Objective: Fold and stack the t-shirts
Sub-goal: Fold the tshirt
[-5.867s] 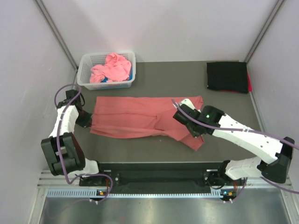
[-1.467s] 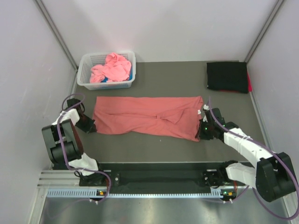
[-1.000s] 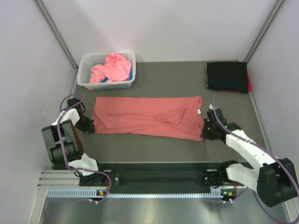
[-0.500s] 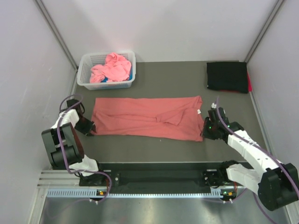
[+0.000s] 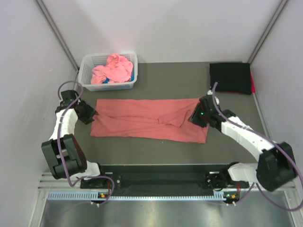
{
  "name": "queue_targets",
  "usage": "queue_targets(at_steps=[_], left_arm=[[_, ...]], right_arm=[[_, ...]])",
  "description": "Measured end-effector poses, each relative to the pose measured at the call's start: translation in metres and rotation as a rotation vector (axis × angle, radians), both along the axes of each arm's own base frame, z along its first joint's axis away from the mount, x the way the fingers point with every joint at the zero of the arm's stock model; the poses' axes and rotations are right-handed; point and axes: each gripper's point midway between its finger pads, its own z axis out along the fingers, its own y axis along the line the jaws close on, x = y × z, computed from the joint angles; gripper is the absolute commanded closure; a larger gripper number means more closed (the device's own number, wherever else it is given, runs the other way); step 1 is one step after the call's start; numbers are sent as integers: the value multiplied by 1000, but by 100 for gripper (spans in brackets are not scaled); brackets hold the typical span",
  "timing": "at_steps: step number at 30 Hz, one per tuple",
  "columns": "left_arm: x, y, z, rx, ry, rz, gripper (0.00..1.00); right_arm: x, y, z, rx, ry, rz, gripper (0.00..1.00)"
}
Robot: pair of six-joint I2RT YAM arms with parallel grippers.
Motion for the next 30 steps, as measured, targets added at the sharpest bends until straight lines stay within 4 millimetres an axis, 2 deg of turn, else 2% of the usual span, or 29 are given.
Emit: queue_targets(at_steps=[6,9,14,20,30], left_arm=[[11,-30,-2,-86,-35,-125,53],[14,-33,-1,-99,-49,-140,53],[18,-35,3,-106,-76,-154,54],[21,-35,3,-103,-84,-153,53],[22,-31,0,-87,-76,-135,54]], right_arm=[[25,60,-13,44,71,-28,65],[34,72,-30,32,121,-69,65],[41,69,-50,-19,170,-132,63],[45,64,-50,-60,170,-167,61],[40,62,-68,-112,205,-181,57]])
